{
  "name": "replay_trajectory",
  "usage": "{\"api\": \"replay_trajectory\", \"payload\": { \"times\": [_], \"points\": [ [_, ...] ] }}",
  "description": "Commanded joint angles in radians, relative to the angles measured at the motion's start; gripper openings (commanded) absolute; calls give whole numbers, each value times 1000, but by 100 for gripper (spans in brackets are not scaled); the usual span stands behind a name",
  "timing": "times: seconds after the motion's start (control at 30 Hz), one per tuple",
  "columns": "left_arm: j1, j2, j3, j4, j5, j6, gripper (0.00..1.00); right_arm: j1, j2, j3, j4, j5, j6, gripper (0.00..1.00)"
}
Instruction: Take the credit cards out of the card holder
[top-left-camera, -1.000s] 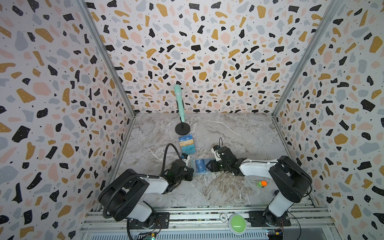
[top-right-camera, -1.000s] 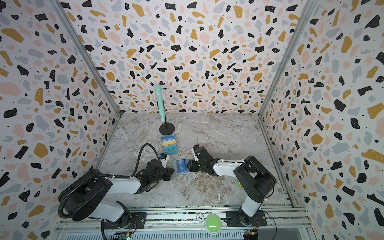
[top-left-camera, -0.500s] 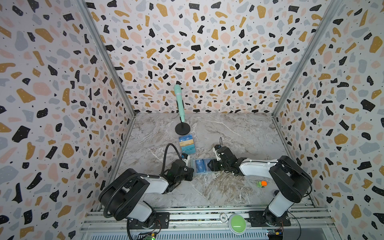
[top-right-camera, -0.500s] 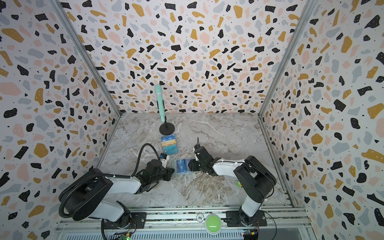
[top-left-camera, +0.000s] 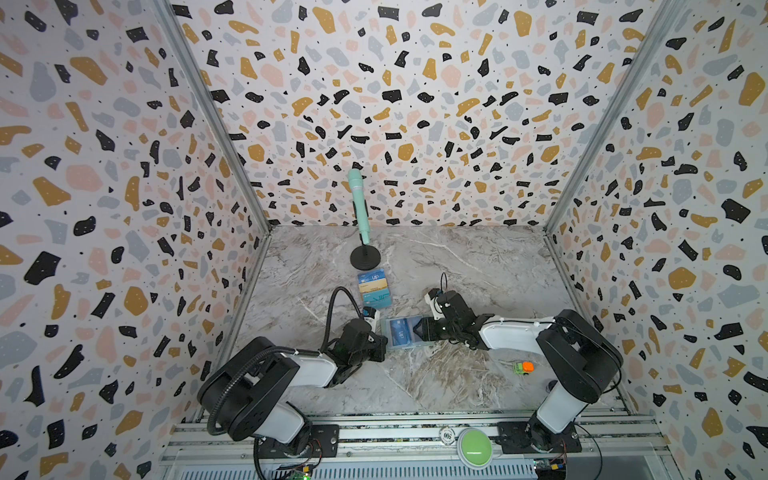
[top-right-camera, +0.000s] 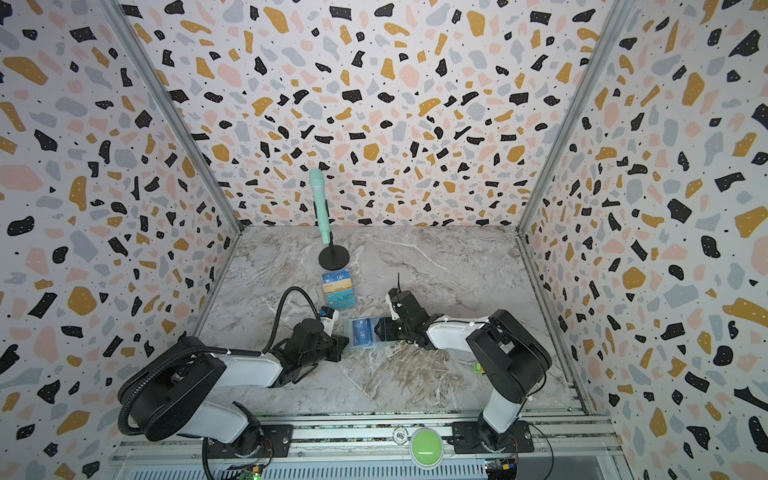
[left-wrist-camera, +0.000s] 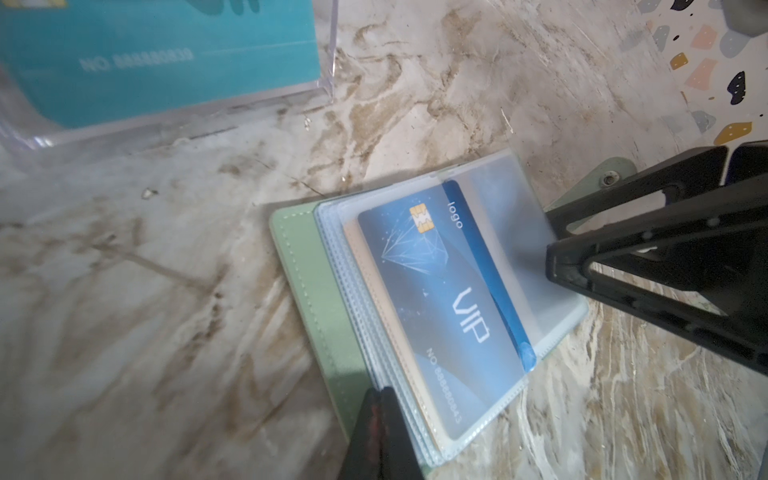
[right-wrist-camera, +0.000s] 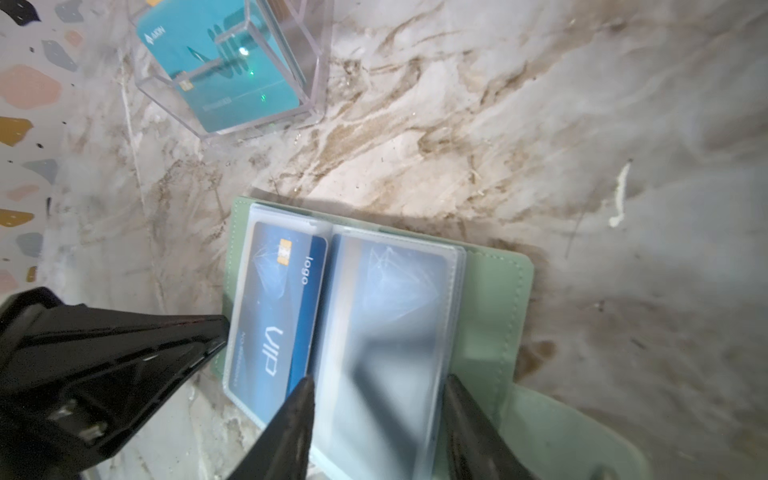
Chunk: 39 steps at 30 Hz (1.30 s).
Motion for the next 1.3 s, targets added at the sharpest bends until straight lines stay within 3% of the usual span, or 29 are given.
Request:
{"api": "replay_trajectory", "payload": {
  "times": [0.0, 0.27, 0.77, 1.27],
  "points": [
    [2, 39, -2, -57, -6, 10, 6, -14, 4, -20, 62, -121, 37, 51],
    [2, 47, -11, -41, -4, 5, 6, -48, -35, -80, 178, -217, 73, 50],
    [2, 44, -11, -44, -5, 4, 6, -45, -71, -70, 195, -243, 23, 50],
    [2, 40, -11, -52, -5, 5, 6, -43, -59, -79, 272, -293, 50, 52]
  ]
}}
